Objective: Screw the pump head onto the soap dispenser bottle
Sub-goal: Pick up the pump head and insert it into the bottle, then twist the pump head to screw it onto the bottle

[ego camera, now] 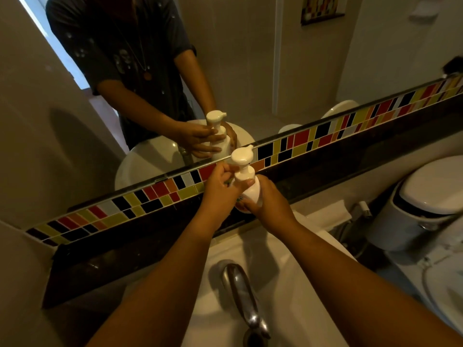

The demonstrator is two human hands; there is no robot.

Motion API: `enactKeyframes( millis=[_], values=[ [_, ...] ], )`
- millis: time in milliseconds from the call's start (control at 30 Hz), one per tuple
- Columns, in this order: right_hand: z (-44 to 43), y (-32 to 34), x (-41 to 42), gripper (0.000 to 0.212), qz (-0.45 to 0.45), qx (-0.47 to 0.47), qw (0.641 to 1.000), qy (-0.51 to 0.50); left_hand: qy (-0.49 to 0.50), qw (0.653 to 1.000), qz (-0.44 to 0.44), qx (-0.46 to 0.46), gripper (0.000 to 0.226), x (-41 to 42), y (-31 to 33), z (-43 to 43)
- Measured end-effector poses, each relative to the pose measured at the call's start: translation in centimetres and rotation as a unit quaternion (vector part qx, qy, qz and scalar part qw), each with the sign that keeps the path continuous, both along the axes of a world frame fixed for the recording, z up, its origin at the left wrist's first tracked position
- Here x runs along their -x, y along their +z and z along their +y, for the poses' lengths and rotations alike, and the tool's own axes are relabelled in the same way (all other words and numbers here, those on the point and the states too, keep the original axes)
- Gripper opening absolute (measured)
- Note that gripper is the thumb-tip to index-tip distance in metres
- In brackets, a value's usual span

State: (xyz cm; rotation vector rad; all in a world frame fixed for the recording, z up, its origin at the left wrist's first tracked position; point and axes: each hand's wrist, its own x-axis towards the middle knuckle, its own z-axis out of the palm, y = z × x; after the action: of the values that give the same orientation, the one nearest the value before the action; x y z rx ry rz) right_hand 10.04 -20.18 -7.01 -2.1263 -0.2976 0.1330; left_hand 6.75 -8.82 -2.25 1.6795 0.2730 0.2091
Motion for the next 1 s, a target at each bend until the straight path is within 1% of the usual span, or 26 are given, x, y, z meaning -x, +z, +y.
enactKeyframes(
  millis=[100,267,367,433,500,567,633,733,833,900,1000],
  values=[
    [-0.1,0.2,0.0,0.068,0.009,-0.009,1.0,0.011,-0.031,0.998,-0.009,-0.044,0.042,0.3,-0.4,0.2],
    [-0.5,0.4,0.0,0.066,0.01,-0.011,1.0,0.024,-0.059,0.992,0.007,-0.115,0.035,0.2,0.0,1.7],
    [-0.5,0.5,-0.2,0.067,0.018,-0.007,0.999,0.032,-0.086,0.98,0.03,-0.176,0.047,0.1,0.4,2.3],
    [-0.3,0.6,-0.2,0.067,0.044,-0.021,0.998,0.031,-0.095,0.976,0.037,-0.192,0.058,0.0,0.6,2.0],
    [-0.3,0.8,-0.2,0.063,0.067,-0.038,0.996,0.034,-0.097,0.978,0.041,-0.181,0.069,-0.2,0.6,1.3],
    [-0.3,0.7,-0.1,0.063,0.039,-0.012,0.999,0.035,-0.077,0.983,0.048,-0.159,0.076,-0.9,0.4,0.6],
    [-0.4,0.8,0.0,0.065,0.024,-0.013,0.999,0.029,-0.05,0.987,0.046,-0.145,0.077,-1.5,0.2,-0.1],
    [-0.4,0.9,0.2,0.068,0.029,-0.022,0.999,0.024,-0.01,0.993,0.038,-0.112,0.071,-1.9,0.0,-0.7],
    [-0.7,0.9,0.2,0.069,0.021,-0.02,0.999,0.034,0.026,0.991,0.023,-0.129,0.064,-1.3,-0.3,-0.7],
    [-0.9,0.9,0.2,0.068,0.019,-0.023,0.999,0.042,0.035,0.992,0.001,-0.124,0.059,-0.7,-0.7,-0.3],
    [-1.0,0.8,0.2,0.067,0.016,-0.027,0.998,0.048,0.02,0.997,-0.008,-0.081,0.048,0.1,-1.0,0.8]
  ],
)
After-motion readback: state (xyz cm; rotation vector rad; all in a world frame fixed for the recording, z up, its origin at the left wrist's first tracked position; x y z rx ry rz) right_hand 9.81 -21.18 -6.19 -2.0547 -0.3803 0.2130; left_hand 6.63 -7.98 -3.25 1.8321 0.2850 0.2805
